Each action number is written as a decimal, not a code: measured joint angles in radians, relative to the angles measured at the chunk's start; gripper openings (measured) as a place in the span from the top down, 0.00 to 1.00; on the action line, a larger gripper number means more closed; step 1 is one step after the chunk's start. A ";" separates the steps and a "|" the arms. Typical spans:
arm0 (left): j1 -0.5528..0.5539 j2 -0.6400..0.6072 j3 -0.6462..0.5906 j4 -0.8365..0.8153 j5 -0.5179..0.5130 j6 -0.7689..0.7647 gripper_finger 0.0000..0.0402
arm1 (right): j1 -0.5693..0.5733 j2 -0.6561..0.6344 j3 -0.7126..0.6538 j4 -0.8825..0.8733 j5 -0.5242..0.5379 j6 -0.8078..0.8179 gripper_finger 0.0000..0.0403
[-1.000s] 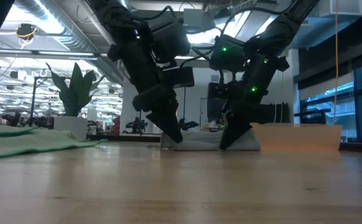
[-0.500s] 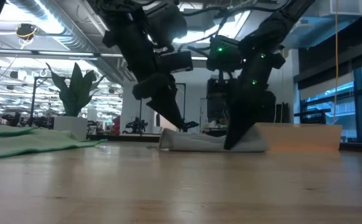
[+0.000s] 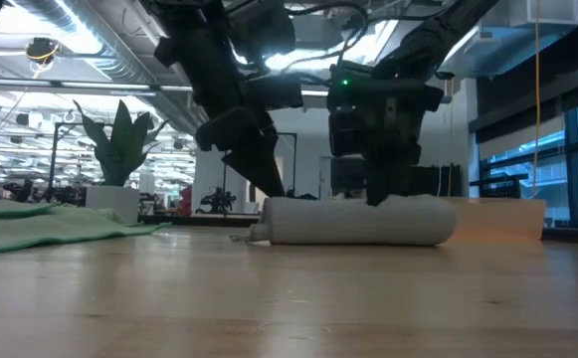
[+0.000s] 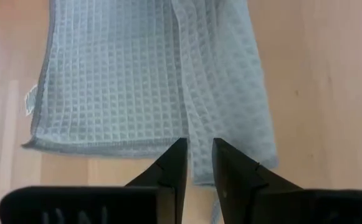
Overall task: Roll microfiber towels into tight, uniform cylinder then place into a basket
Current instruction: Roll the gray microfiber towel
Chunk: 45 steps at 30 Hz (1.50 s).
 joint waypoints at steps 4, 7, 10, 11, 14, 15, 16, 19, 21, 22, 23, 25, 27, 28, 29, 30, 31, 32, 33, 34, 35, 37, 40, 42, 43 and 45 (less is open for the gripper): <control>-0.012 -0.021 0.000 0.000 -0.001 0.000 0.83 | -0.041 -0.001 0.001 -0.008 -0.094 0.113 1.00; -0.012 -0.030 0.001 0.003 -0.001 0.001 0.83 | -0.075 0.007 0.003 -0.015 -0.112 0.169 1.00; -0.014 -0.032 -0.001 -0.005 0.000 0.002 0.83 | -0.108 0.043 0.003 -0.024 -0.136 0.214 1.00; -0.017 -0.034 -0.001 0.001 0.000 0.008 0.83 | -0.117 0.058 0.002 -0.026 -0.152 0.218 1.00; -0.024 -0.035 -0.001 0.014 0.003 0.032 0.83 | -0.136 0.106 0.003 -0.020 -0.181 0.218 0.99; -0.025 -0.035 -0.001 0.017 0.004 0.036 0.83 | -0.141 0.122 0.002 -0.021 -0.181 0.219 0.99; -0.025 -0.035 -0.001 0.020 0.005 0.036 0.83 | -0.144 0.134 0.002 -0.023 -0.182 0.218 0.99; -0.024 -0.035 -0.001 0.017 0.007 0.036 0.83 | -0.150 0.154 0.003 -0.017 -0.187 0.215 0.99; -0.024 -0.035 -0.001 0.019 0.009 0.038 0.83 | -0.152 0.156 0.003 -0.013 -0.187 0.215 0.99; -0.024 -0.035 -0.001 0.020 0.012 0.046 0.83 | -0.152 0.156 0.003 -0.009 -0.187 0.216 0.99; -0.024 -0.035 -0.001 0.022 0.015 0.062 0.83 | -0.152 0.156 0.003 -0.004 -0.187 0.218 0.99; -0.025 -0.034 -0.001 0.048 0.030 0.095 0.83 | -0.152 0.156 0.003 0.007 -0.185 0.222 0.99; -0.022 -0.021 0.000 0.101 0.056 0.122 0.83 | -0.152 0.156 0.003 0.011 -0.184 0.222 0.99; -0.021 -0.014 0.000 0.119 0.069 0.135 0.83 | -0.152 0.157 0.003 0.014 -0.183 0.222 0.99; -0.021 -0.003 0.000 0.140 0.088 0.147 0.83 | -0.152 0.157 0.003 0.016 -0.183 0.223 0.99; -0.019 0.011 0.000 0.170 0.108 0.161 0.83 | -0.152 0.157 0.003 0.017 -0.183 0.223 0.99; -0.016 0.023 0.000 0.184 0.126 0.165 0.83 | -0.152 0.157 0.003 0.018 -0.182 0.223 0.99; -0.014 0.035 0.000 0.180 0.142 0.164 0.83 | -0.152 0.157 0.003 0.018 -0.181 0.223 0.99; -0.010 0.048 0.000 0.185 0.152 0.157 0.83 | -0.152 0.157 0.003 0.018 -0.181 0.223 0.99; -0.006 0.059 0.000 0.184 0.152 0.147 0.83 | -0.152 0.157 0.003 0.018 -0.181 0.223 0.99; 0.001 0.066 -0.001 0.177 0.151 0.136 0.83 | -0.152 0.157 0.003 0.018 -0.181 0.223 0.99; 0.013 0.068 -0.001 0.182 0.135 0.132 0.83 | -0.152 0.157 0.003 0.018 -0.181 0.223 0.99; 0.036 0.068 0.000 0.185 0.096 0.131 0.83 | -0.152 0.157 0.003 0.018 -0.181 0.223 0.99; 0.056 0.068 0.000 0.178 0.097 0.131 0.83 | -0.152 0.157 0.003 0.019 -0.180 0.223 0.99; 0.067 0.068 0.000 0.174 0.101 0.131 0.83 | -0.152 0.157 0.003 0.019 -0.180 0.223 0.99; 0.086 0.068 0.000 0.163 0.126 0.116 0.83 | -0.152 0.157 0.003 0.019 -0.180 0.223 0.99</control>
